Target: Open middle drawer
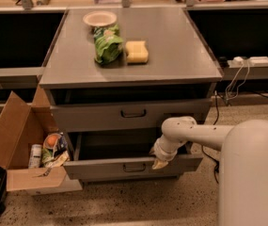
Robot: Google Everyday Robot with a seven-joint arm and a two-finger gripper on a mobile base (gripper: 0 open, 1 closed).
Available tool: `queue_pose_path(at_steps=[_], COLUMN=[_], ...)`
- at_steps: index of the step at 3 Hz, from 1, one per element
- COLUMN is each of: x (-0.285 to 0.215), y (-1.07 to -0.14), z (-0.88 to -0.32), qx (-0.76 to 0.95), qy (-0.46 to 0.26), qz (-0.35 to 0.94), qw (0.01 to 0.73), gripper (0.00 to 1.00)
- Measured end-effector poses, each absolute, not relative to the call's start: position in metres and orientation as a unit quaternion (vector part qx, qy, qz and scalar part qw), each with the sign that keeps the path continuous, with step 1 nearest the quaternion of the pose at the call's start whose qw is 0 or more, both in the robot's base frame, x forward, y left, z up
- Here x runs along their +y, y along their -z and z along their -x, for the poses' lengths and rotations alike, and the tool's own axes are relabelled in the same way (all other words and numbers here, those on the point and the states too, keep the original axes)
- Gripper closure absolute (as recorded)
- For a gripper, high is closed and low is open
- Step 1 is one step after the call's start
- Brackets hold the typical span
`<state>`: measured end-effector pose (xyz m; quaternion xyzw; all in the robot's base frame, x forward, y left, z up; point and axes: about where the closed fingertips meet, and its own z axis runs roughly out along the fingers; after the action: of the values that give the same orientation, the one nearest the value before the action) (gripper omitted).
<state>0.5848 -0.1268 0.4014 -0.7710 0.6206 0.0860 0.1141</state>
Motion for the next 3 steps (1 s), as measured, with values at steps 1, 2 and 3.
queue_pose_path(at_steps=[1, 2, 3], x=[-0.134, -0.139, -0.139], y=[-0.412, -0.408, -0.408], z=[-0.583, -0.561, -0.561], qx=[0.616, 0.604, 0.604], qy=[-0.065, -0.068, -0.068], qz=[0.776, 0.786, 0.786], qw=[0.123, 0.114, 0.114], gripper=[1.0, 1.0, 0.81])
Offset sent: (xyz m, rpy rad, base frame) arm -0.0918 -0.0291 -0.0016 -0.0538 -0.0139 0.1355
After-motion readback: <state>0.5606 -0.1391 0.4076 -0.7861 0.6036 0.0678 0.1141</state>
